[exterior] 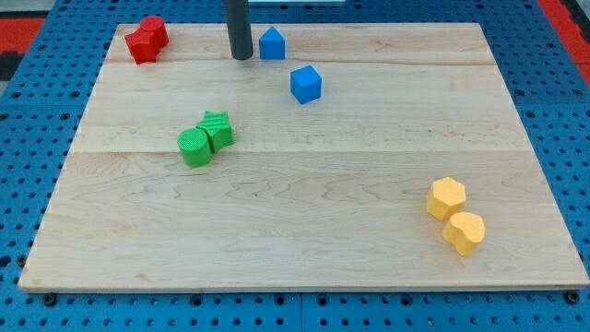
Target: Adjust the blue cube left bottom of the blue triangle
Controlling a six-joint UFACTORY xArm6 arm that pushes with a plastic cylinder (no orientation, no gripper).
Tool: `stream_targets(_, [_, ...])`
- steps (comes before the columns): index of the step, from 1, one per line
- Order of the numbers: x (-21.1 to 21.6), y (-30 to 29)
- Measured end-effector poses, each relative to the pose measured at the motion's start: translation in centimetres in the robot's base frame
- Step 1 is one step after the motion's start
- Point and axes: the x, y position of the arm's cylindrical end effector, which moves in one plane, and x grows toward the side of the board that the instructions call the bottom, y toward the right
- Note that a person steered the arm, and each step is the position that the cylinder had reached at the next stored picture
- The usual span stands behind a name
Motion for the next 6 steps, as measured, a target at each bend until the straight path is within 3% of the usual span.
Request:
stream_targets(2, [-1.2,10.1])
stream_targets(4, [9.7,17.0])
stream_targets(5, [9.9,12.4])
stream_targets(6, [6.5,6.9])
